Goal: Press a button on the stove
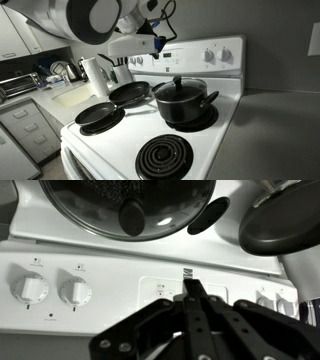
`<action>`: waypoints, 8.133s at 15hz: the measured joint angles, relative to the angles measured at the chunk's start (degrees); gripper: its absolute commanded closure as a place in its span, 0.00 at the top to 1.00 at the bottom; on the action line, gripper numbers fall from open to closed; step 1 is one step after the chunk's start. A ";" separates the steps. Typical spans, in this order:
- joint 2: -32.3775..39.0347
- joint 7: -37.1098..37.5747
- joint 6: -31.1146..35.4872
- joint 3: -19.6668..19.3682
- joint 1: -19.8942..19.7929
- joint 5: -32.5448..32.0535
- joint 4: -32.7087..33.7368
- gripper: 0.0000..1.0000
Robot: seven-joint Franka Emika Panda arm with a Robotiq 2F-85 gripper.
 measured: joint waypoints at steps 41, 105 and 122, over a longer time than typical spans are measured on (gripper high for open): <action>18.83 -24.17 10.82 5.52 -0.01 33.37 13.59 0.00; 43.28 -51.43 -6.39 8.39 -7.96 57.84 43.71 0.00; 25.11 -29.26 -0.49 2.09 5.41 35.19 21.35 0.00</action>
